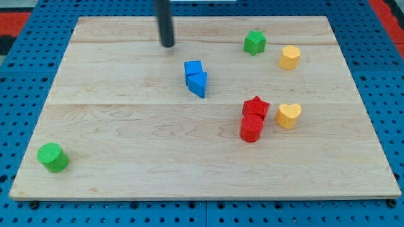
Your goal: Move the green star closer to the blue cube
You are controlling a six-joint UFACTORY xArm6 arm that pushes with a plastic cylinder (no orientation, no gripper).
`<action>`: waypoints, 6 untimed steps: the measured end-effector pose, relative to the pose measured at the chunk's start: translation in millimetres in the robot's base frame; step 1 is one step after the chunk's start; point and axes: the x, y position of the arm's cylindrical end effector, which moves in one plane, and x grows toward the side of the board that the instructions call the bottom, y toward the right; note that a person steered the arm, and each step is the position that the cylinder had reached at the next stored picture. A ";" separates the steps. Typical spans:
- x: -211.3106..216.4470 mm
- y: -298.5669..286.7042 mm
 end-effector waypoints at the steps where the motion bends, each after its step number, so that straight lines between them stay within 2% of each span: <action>1: -27.3 73.4; 2: -39.7 151.5; 3: -9.4 176.1; 4: 22.4 172.8; 6: 40.6 172.9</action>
